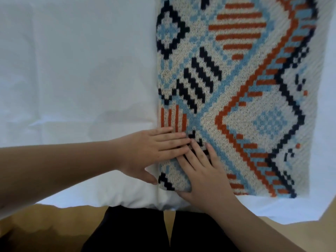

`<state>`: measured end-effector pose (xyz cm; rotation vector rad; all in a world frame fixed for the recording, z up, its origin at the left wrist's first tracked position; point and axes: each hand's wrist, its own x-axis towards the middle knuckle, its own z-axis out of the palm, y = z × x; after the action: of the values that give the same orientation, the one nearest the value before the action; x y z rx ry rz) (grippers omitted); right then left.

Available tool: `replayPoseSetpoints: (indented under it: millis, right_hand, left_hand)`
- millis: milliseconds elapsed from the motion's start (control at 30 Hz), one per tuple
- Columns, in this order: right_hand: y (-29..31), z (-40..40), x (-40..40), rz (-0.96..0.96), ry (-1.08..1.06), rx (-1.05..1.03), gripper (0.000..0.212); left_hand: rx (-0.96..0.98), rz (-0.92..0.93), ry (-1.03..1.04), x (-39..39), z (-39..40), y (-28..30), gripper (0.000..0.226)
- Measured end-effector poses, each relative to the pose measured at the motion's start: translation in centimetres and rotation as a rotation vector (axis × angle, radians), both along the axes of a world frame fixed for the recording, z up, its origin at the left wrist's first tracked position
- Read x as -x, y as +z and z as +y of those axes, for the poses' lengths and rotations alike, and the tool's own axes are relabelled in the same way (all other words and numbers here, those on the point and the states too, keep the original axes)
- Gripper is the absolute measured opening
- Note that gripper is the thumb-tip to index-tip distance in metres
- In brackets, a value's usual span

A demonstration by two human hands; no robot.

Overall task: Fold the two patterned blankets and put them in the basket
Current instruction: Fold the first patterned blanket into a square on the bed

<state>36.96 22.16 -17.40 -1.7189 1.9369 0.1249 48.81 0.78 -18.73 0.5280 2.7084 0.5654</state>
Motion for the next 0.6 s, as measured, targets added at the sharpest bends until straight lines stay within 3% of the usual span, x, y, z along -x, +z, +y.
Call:
replayPoseSetpoints:
  millis: [167,333,433,600]
  right_hand:
    - [0.9,-0.3,1.2,-0.096,-0.006,-0.028,0.092]
    - [3.5,-2.1,4.0,-0.354,-0.219,-0.051,0.075]
    - [5.5,-4.0,6.6,-0.379,-0.31,0.01,0.074]
    - [8.9,-5.9,10.5,-0.158,-0.42,0.289,0.088]
  left_hand:
    - [-0.065,0.101,0.024,-0.4,0.8,0.1,0.08]
    - [-0.24,0.222,0.197,0.2,0.4,1.7,0.054]
    - [-0.385,0.181,0.452,2.7,-0.1,3.8,0.035]
    - [-0.643,0.046,0.977,8.2,-1.2,7.1,0.016]
